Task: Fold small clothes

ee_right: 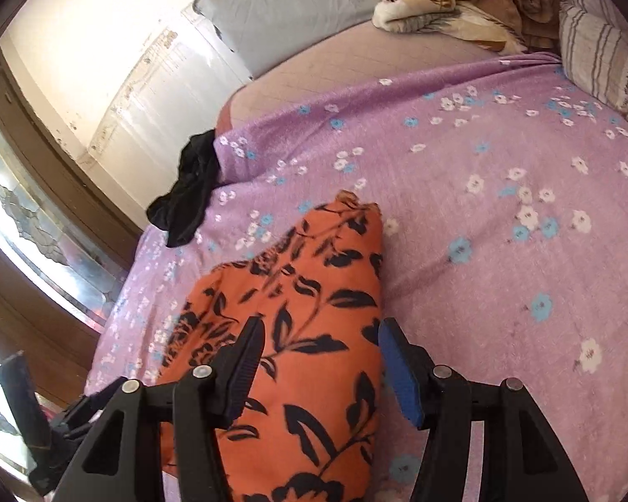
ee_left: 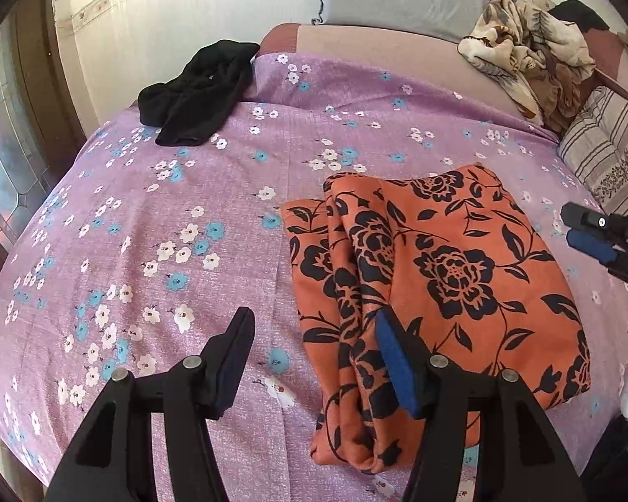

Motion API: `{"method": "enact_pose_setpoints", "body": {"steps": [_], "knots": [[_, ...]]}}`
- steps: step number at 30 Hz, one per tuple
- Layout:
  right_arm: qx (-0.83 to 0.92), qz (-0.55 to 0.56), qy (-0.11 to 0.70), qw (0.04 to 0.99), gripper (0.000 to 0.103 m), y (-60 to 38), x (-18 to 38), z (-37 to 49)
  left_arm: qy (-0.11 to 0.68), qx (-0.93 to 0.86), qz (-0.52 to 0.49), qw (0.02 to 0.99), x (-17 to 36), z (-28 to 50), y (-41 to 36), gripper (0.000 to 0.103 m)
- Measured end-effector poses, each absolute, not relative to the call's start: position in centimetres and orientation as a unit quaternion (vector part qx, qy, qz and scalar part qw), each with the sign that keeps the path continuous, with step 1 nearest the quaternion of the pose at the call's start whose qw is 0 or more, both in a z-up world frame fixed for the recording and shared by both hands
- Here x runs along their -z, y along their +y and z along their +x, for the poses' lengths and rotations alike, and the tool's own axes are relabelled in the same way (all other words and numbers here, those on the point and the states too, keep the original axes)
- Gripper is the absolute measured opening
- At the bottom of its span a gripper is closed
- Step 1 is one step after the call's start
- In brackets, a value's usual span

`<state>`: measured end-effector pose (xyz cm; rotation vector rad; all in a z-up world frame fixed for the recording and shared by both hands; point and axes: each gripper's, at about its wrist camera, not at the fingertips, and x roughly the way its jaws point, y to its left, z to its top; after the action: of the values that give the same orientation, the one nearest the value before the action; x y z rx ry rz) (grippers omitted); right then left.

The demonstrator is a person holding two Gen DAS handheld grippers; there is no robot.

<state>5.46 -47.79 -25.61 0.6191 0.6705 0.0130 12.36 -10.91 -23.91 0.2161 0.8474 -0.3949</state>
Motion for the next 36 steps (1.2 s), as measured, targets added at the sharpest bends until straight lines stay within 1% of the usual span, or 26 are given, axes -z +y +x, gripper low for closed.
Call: {"method": "enact_pose_setpoints", "body": {"steps": [2,5,10,12,18,19,23,26,28,33,36], "knots": [[-0.019,0.29,0.326,0.9,0.058,-47.2,25.2,7.0,0.409,0.184,0.108,0.887,24.2,12.6,-10.9,0.061],[-0.033,0.276,0.357,0.892,0.055,-46.3,25.5,10.1,0.403,0.178,0.126,0.889,24.6,12.6,-11.2,0.061],[-0.006,0.292,0.446,0.846,0.053,-46.5,30.3,15.1,0.405,0.176,0.14,0.886,25.2,12.8,-11.4,0.061],[0.001,0.293,0.466,0.835,0.054,-46.8,31.9,16.0,0.404,0.176,0.143,0.886,25.4,12.8,-11.5,0.061],[0.016,0.275,0.471,0.838,0.055,-46.5,31.1,16.5,0.403,0.175,0.152,0.885,25.6,12.7,-11.6,0.061],[0.018,0.271,0.465,0.842,0.057,-46.2,30.7,16.5,0.404,0.175,0.152,0.885,25.6,12.6,-11.5,0.061],[-0.04,0.279,0.423,0.861,0.056,-44.4,28.2,16.6,0.407,0.178,0.148,0.884,25.7,12.8,-11.2,0.061],[-0.084,0.271,0.413,0.866,0.056,-41.9,27.3,17.5,0.407,0.178,0.148,0.884,25.8,12.8,-11.1,0.062],[-0.103,0.273,0.418,0.86,0.056,-40.2,27.7,18.4,0.409,0.178,0.147,0.883,25.9,12.9,-11.0,0.062],[-0.13,0.269,0.457,0.838,0.057,-36.9,31.0,20.8,0.414,0.175,0.151,0.881,26.1,13.0,-11.1,0.062],[-0.14,0.3,0.447,0.831,0.057,-37.8,30.9,20.5,0.423,0.181,0.14,0.877,26.0,13.4,-10.9,0.062]]}}
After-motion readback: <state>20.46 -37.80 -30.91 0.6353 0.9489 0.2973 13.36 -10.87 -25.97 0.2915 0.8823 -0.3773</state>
